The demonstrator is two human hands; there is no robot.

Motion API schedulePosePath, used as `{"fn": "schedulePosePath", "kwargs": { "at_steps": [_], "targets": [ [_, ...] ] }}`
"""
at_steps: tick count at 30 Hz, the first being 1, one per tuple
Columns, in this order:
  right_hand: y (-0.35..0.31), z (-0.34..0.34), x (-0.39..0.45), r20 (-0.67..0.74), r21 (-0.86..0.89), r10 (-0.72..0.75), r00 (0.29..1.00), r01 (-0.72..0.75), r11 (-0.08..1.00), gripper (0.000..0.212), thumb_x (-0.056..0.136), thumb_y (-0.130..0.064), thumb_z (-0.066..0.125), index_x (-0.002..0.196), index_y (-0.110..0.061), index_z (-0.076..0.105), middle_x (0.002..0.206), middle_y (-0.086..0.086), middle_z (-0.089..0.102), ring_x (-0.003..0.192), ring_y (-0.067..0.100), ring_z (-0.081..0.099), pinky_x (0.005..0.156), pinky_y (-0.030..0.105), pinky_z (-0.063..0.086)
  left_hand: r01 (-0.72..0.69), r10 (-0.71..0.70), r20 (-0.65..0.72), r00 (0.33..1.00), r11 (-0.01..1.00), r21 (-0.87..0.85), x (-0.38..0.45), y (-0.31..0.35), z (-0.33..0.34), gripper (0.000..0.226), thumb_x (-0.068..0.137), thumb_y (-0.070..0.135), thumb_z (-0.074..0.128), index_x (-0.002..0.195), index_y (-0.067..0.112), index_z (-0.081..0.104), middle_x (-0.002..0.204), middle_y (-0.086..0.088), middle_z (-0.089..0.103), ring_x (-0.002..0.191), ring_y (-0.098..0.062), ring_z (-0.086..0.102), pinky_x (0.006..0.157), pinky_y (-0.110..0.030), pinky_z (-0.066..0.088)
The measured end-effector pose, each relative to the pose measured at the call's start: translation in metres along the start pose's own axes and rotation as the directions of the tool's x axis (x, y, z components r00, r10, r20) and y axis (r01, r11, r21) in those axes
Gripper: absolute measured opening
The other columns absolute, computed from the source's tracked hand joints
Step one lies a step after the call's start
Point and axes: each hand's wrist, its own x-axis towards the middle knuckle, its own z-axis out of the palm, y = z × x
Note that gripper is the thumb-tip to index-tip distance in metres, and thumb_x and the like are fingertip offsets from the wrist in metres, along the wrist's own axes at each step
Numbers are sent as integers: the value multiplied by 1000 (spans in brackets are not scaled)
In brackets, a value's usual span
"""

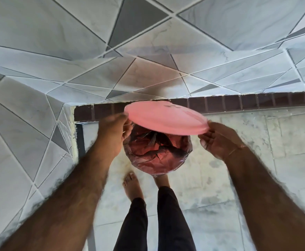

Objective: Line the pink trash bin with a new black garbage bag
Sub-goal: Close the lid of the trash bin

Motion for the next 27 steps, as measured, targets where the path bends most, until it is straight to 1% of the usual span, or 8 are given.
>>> {"fn": "schedulePosePath", "kwargs": {
  "at_steps": [6,9,11,12,14,18,23,27],
  "targets": [
    [66,-22,23,-160,-267,-4,987,-39,963,24,87,3,48,67,-10,51,66,14,49,55,21,47,54,24,37,102,-68,-100,993,918,383,3,-56,-28,31,79,1,61,107,12,67,77,-16,70,67,-28,61,73,-45,57],
    [106,-24,43,-166,-371,-45,985,-20,928,25,83,11,44,65,-6,49,69,14,42,59,19,36,51,30,25,152,-107,-109,988,766,625,18,-94,-35,43,78,16,58,120,15,62,110,-14,70,97,-33,67,86,-46,55],
    [123,-17,53,-180,-394,-70,981,-6,919,12,86,0,50,93,-2,60,81,14,44,63,17,33,42,22,23,136,-64,-127,990,689,712,31,-114,-37,48,86,24,55,133,12,52,135,-13,58,120,-31,56,101,-39,47],
    [127,-13,60,-190,-382,-66,980,-12,924,33,89,-10,52,121,-7,56,97,14,50,69,17,39,40,17,29,104,-24,-119,993,672,733,37,-117,-35,52,89,27,55,138,10,47,140,-13,53,125,-31,52,104,-37,43],
    [129,-8,74,-158,-384,-61,986,-4,923,56,91,-19,47,145,-18,35,121,5,51,88,20,44,50,22,36,2,57,-52,997,662,749,50,-119,-27,56,90,29,57,139,6,43,138,-8,52,124,-28,51,100,-32,40],
    [121,6,89,-55,-424,-64,996,35,905,25,88,-14,42,111,-10,52,103,12,56,90,26,46,69,37,41,-96,53,82,995,699,708,73,-116,-17,43,82,22,65,122,11,55,114,-4,64,104,-28,61,89,-39,51],
    [113,5,92,57,-526,-136,989,146,838,27,89,-10,43,113,-10,56,111,11,61,104,33,57,81,42,53,23,-10,-25,1000,786,618,78,-131,-29,54,69,25,70,119,10,58,108,-7,67,95,-28,65,76,-36,55],
    [100,22,104,181,-698,-144,973,231,678,57,88,-19,47,144,-24,38,142,8,50,125,33,50,103,54,46,131,-86,-106,991,819,559,66,-146,-49,52,76,21,75,121,8,53,113,-11,65,99,-32,65,79,-43,57]
  ]
}}
